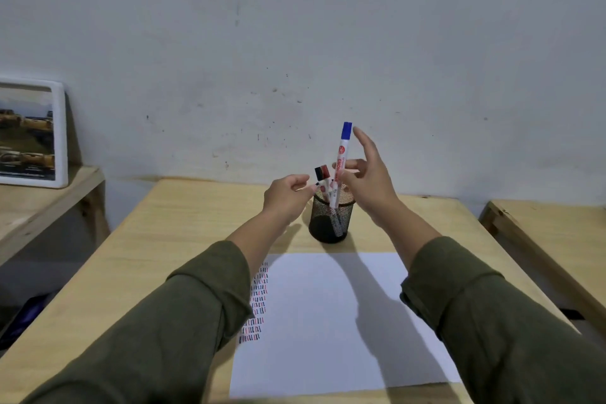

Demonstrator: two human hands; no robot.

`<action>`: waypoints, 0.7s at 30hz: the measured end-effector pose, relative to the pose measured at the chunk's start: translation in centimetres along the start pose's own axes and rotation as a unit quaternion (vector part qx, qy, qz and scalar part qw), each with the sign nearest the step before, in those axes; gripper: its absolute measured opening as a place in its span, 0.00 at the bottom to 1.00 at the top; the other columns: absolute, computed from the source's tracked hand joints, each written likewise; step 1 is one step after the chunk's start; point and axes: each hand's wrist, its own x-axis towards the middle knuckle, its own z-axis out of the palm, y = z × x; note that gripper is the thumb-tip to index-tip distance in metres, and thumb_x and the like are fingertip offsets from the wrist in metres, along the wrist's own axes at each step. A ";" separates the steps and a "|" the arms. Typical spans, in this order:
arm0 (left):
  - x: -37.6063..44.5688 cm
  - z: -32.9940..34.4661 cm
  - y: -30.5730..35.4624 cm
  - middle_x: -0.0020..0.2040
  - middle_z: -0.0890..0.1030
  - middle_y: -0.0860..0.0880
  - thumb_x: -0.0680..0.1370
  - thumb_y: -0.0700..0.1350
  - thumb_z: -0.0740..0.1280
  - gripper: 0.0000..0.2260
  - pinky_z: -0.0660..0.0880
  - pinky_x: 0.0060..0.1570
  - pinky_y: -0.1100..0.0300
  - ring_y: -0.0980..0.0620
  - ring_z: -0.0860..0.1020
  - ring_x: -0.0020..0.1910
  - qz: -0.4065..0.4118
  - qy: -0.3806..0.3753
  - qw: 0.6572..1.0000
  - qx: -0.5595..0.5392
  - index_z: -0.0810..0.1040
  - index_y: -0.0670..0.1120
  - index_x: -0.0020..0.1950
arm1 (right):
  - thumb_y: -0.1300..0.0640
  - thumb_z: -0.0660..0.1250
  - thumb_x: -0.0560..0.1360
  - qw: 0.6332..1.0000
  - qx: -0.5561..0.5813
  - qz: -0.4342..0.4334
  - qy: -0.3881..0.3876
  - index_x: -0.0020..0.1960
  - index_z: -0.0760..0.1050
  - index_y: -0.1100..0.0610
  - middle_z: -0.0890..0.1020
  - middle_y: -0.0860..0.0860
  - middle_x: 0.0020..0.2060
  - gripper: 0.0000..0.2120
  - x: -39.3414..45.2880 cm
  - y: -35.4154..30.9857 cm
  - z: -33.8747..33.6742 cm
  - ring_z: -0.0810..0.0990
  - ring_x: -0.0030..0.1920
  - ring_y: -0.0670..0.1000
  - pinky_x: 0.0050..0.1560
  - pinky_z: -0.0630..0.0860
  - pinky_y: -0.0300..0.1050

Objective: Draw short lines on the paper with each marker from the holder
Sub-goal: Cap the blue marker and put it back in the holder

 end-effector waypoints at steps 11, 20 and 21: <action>1.1 2.0 -0.7 0.63 0.79 0.49 0.74 0.44 0.70 0.20 0.71 0.62 0.61 0.52 0.78 0.60 -0.002 -0.035 0.999 0.032 0.76 0.47 0.65 | 0.69 0.64 0.73 0.983 -0.174 -0.056 -0.034 0.74 0.46 0.35 0.74 0.48 0.56 0.44 2.5 1.0 -0.3 0.79 0.46 0.52 0.38 0.74 0.39; 1.3 2.1 -1.3 0.62 0.80 0.49 0.73 0.44 0.71 0.20 0.69 0.58 0.65 0.54 0.78 0.60 -0.012 -0.039 0.999 0.015 0.76 0.47 0.65 | 0.66 0.67 0.70 0.963 -0.229 -0.046 -0.136 0.69 0.60 0.40 0.82 0.58 0.37 0.35 2.7 3.6 0.9 0.78 0.38 0.55 0.38 0.73 0.39; 1.3 2.1 -1.3 0.62 0.80 0.50 0.73 0.44 0.71 0.20 0.69 0.58 0.65 0.54 0.78 0.60 -0.013 -0.040 0.999 0.016 0.76 0.47 0.65 | 0.66 0.67 0.70 0.962 -0.231 -0.044 -0.139 0.69 0.61 0.40 0.81 0.57 0.37 0.34 2.8 3.8 0.9 0.77 0.38 0.54 0.38 0.72 0.37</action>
